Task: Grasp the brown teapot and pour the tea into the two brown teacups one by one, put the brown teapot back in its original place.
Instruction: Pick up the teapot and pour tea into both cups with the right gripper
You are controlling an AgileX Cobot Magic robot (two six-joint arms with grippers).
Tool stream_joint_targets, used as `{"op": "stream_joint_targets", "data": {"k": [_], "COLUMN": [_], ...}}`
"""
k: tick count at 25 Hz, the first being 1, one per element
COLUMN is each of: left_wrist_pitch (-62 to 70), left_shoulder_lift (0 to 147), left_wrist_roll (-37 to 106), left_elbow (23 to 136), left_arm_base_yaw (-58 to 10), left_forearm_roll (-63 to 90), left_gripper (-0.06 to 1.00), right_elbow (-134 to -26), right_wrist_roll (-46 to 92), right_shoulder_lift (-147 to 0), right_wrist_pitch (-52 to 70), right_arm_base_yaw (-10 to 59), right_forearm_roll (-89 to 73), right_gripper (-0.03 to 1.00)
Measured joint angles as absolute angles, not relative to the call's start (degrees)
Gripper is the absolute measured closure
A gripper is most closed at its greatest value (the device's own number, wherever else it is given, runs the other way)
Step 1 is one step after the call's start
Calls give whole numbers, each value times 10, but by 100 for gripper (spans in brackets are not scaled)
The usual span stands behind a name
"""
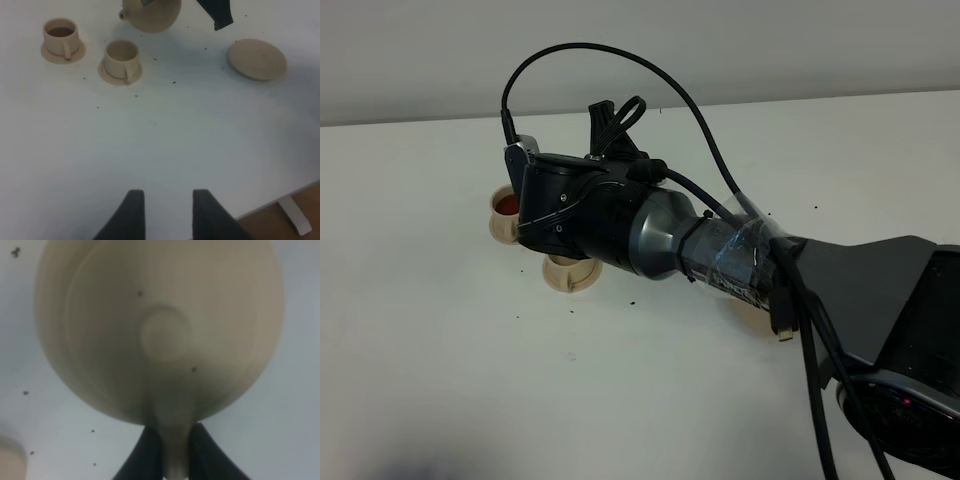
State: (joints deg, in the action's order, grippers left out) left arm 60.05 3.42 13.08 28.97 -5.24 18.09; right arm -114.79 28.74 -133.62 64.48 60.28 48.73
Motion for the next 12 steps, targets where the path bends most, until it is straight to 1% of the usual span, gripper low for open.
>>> {"op": "stream_joint_targets", "data": {"k": [12], "left_wrist_pitch": [601], "left_shoulder_lift": [34], "left_wrist_roll": [131], "left_elbow": [290], "left_arm_base_yaw": [-52], "left_forearm_roll": [181], "left_gripper": [69], "right_elbow": [-1148], "right_wrist_roll": [326], "right_shoulder_lift": [-1336], "right_wrist_pitch": [650], "right_arm_base_yaw": [606], "right_forearm_roll": [489], "right_gripper": [86]}}
